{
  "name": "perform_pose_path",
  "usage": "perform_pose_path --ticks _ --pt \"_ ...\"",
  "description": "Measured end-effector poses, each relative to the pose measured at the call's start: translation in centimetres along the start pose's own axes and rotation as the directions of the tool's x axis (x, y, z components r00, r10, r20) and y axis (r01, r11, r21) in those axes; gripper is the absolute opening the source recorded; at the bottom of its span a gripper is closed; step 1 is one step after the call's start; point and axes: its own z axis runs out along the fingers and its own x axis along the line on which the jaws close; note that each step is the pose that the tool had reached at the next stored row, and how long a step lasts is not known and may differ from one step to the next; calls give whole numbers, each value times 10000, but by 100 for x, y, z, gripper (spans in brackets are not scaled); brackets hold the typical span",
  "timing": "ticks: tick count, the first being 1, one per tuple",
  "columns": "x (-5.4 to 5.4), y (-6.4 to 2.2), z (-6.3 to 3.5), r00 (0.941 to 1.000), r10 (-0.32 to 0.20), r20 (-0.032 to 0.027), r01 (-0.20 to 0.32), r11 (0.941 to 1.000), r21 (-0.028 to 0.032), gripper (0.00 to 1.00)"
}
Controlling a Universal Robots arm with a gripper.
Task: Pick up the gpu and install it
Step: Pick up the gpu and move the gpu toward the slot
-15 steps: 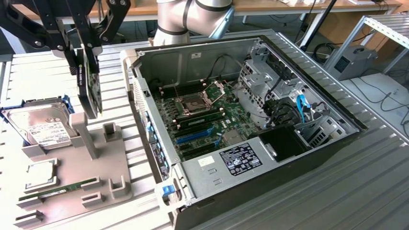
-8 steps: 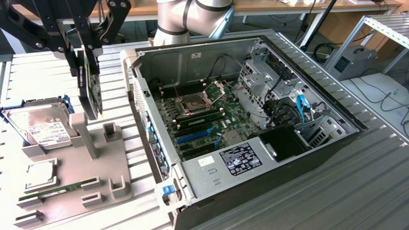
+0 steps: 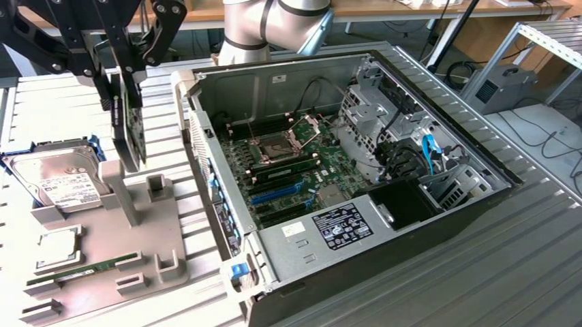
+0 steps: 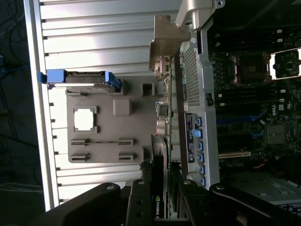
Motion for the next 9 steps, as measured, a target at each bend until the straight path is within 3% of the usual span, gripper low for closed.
perform_pose_path --ticks 9 --pt "1 -1 29 10000 0 0 0 10000 0 26"
